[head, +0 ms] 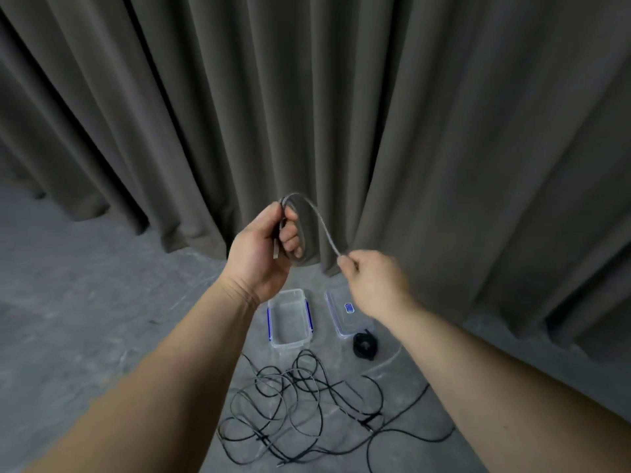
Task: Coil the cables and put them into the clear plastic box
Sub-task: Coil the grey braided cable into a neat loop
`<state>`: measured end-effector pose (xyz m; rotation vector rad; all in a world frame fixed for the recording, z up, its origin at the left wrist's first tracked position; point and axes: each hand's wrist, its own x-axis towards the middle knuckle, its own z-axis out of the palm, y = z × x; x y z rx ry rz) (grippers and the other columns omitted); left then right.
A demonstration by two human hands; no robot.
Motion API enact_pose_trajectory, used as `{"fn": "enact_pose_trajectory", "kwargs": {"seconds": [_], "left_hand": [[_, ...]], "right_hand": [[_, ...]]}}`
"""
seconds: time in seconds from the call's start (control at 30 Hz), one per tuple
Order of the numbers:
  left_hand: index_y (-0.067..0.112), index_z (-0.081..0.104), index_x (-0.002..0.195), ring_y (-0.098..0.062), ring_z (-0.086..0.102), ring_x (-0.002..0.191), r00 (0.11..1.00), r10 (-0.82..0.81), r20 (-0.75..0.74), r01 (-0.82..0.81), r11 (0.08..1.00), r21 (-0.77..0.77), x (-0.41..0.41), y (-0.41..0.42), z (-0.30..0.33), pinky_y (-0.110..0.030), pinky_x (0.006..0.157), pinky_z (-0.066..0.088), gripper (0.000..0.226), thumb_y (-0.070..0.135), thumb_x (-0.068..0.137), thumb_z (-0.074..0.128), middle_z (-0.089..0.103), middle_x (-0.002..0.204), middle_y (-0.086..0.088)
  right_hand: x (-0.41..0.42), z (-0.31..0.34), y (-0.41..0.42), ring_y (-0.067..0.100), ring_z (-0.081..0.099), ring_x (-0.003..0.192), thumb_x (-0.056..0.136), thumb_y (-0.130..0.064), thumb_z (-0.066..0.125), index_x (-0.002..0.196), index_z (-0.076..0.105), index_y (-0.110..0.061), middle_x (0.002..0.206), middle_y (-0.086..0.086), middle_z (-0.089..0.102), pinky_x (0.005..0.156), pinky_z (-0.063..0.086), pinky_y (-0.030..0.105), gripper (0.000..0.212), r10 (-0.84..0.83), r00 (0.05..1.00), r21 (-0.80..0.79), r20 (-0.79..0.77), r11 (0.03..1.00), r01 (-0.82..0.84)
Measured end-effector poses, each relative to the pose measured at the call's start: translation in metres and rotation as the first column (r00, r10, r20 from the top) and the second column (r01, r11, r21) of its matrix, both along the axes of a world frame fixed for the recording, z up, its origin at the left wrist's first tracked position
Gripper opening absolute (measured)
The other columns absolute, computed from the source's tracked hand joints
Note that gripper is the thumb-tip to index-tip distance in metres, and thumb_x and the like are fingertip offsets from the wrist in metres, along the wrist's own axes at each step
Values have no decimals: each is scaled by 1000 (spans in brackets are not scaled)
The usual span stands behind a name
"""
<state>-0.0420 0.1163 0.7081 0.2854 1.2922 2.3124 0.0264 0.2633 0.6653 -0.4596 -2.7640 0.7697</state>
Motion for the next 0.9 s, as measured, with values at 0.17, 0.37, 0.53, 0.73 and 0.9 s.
{"fn": "enact_pose_trajectory", "kwargs": {"seconds": [0.17, 0.37, 0.53, 0.73, 0.9], "left_hand": [[13, 48, 79, -12, 32, 50, 976, -23, -216, -17, 983, -182, 32, 5, 125, -24, 54, 29, 30, 20, 104, 32, 35, 55, 3], [12, 43, 75, -5, 45, 53, 803, -41, -594, -243, 888, -390, 79, 8, 222, -22, 57, 41, 33, 17, 106, 35, 47, 59, 4], [11, 40, 75, -5, 36, 49, 763, 11, -647, -283, 905, -319, 108, 10, 274, -16, 47, 36, 32, 18, 106, 34, 36, 62, -3], [8, 45, 73, -11, 29, 38, 843, 70, -533, -160, 979, -124, 123, 3, 307, -22, 44, 30, 36, 17, 105, 30, 36, 44, -1], [8, 50, 80, -6, 22, 33, 895, -150, -419, 161, 987, -9, 135, 1, 327, -22, 46, 31, 38, 23, 103, 26, 32, 43, 3]], "right_hand": [[38, 158, -17, 29, 56, 96, 88, -6, 46, 103, 60, -7, 103, 12, 53, 75, 43, 30, 21, 391, 825, 349, 408, 768, -537], [77, 310, -7, 4, 60, 75, 82, -10, 62, 90, 73, -21, 84, -5, 70, 74, 42, 18, 17, 516, 851, 168, -95, 851, -497], [103, 363, 18, 11, 46, 42, 79, -10, 74, 76, 52, -13, 52, -2, 53, 43, 37, 23, 22, 506, 859, -340, -77, 796, -500], [113, 379, 41, 10, 45, 52, 86, 8, 58, 81, 60, -9, 60, 2, 50, 52, 46, 24, 18, 514, 819, -674, -254, 514, -531], [101, 389, 12, 11, 51, 62, 83, 0, 68, 79, 66, -16, 68, -4, 60, 57, 41, 23, 17, 151, 805, -614, -574, 572, -544]]}}
